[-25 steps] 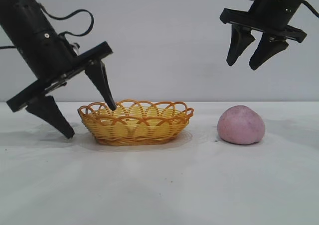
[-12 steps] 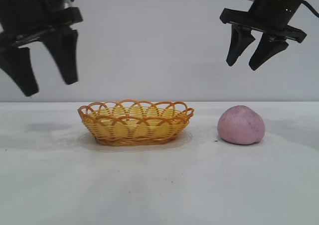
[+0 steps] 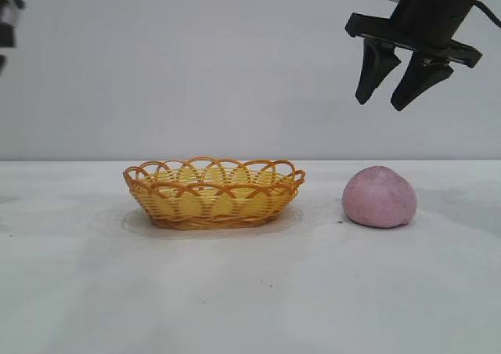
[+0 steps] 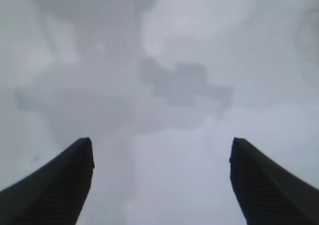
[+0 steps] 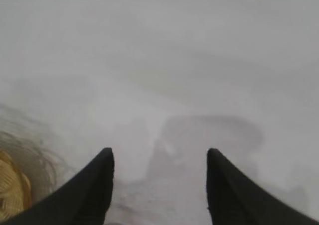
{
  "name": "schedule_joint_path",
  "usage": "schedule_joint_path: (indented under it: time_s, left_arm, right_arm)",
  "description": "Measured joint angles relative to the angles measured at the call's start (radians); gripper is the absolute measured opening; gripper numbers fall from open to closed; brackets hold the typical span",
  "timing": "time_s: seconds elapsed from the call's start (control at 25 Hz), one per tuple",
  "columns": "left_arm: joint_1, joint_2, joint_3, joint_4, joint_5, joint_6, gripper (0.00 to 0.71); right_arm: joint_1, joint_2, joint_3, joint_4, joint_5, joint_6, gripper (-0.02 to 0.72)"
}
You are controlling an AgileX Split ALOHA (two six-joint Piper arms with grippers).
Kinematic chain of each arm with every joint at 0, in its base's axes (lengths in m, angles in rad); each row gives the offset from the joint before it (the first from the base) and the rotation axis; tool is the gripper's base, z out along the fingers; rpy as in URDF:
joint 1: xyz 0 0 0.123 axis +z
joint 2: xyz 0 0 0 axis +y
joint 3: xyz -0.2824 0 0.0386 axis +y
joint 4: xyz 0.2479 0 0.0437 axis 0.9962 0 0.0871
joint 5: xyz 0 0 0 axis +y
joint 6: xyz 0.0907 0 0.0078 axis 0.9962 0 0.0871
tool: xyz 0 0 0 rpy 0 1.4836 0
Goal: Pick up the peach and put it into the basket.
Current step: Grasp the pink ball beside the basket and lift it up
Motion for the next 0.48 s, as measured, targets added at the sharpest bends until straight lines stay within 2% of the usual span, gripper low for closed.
schedule_joint_path:
  time_s: [0.16, 0.48]
  left_arm:
    - [0.038, -0.130, 0.067, 0.020, 0.003, -0.023, 0.505]
    - [0.041, -0.513, 0.311, 0.019, -0.001, -0.054, 0.505]
  right_arm:
    - [0.000, 0.000, 0.000, 0.000, 0.000, 0.000, 0.356]
    - [0.000, 0.000, 0.000, 0.000, 0.002, 0.000, 0.356]
